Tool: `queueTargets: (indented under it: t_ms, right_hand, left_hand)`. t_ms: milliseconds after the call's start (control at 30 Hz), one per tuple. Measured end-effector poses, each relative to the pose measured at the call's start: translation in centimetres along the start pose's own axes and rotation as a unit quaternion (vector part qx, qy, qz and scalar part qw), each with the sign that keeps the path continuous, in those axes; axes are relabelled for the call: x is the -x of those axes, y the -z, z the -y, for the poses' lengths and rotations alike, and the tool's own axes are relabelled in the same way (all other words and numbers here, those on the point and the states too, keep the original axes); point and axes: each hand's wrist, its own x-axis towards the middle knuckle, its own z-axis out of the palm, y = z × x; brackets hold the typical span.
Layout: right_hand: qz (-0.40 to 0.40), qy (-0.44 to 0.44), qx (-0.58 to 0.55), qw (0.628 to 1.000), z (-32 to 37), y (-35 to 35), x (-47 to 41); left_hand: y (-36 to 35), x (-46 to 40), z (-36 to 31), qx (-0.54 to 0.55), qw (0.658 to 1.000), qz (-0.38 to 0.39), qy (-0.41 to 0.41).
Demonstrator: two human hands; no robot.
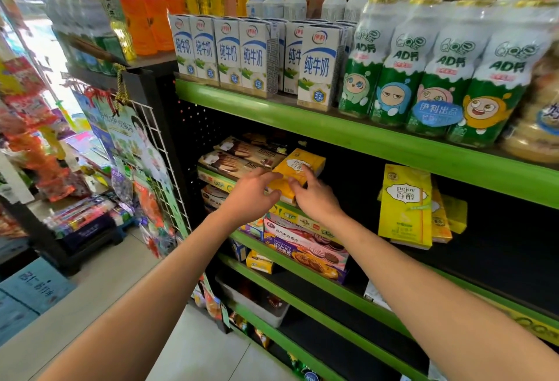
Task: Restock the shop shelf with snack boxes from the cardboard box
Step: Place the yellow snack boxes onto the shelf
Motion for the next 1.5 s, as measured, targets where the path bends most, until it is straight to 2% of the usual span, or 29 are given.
queueTargets:
  t_ms: [200, 333, 433, 533, 633, 700, 800, 867, 1000, 1167, 1267, 1367, 1500]
  right_hand:
    - [0.028, 0.008, -0.060, 0.998, -0.1, 0.9, 0.6]
    - [0.019, 0.037, -0.044, 0.998, -0.4, 2.2, 2.8]
    - [-0.042, 0.099, -0.003, 0.994, -1.3, 4.0, 5.3]
    - [-0.117, 0.146, 0.028, 0.982, -3.4, 6.3, 7.9]
    - [-0.166, 0.141, 0.078, 0.973, -6.0, 8.7, 9.7]
    - [-0.207, 0.117, 0.118, 0.964, -7.9, 10.2, 10.2]
    - [-0.258, 0.045, 0.125, 0.957, -10.6, 12.2, 10.3]
    - [-0.255, -0.026, 0.111, 0.960, -12.3, 13.2, 10.1]
    - [-0.186, -0.144, -0.053, 0.971, -14.4, 13.8, 9.9]
    - [-0.192, -0.158, -0.197, 0.948, -14.8, 13.5, 10.0]
    - [-0.188, -0.201, -0.307, 0.911, -15.6, 14.2, 9.7]
    - [-0.173, -0.226, -0.454, 0.844, -15.8, 15.0, 9.8]
    - [-0.155, -0.199, -0.533, 0.808, -16.0, 14.4, 10.7]
  left_hand:
    - [-0.3, -0.8, -1.4, -0.062, 0.997, 0.034, -0.012]
    - [-0.1, -1.2, -2.0, -0.076, 0.996, 0.048, -0.009]
    - [-0.2, -1.0, -3.4, -0.085, 0.995, -0.024, -0.054]
    - [-1.1, -0.6, -6.7, -0.004, 0.991, -0.078, -0.111]
    - [-3.1, -1.0, -10.1, 0.098, 0.991, -0.020, -0.090]
    - [-4.7, -1.7, -11.9, 0.140, 0.988, 0.038, -0.047]
    - [-7.0, -2.9, -13.9, 0.202, 0.971, 0.124, 0.021]
    - [-8.4, -3.5, -15.1, 0.258, 0.949, 0.172, 0.060]
    - [-10.1, -3.9, -17.3, 0.366, 0.899, 0.217, 0.106]
    - [-11.0, -4.0, -17.8, 0.449, 0.860, 0.201, 0.138]
    - [-10.5, -4.4, -16.9, 0.519, 0.819, 0.163, 0.181]
    - [-9.4, -5.2, -15.4, 0.501, 0.834, 0.107, 0.205]
    - [-8.3, -5.4, -13.5, 0.529, 0.823, 0.071, 0.196]
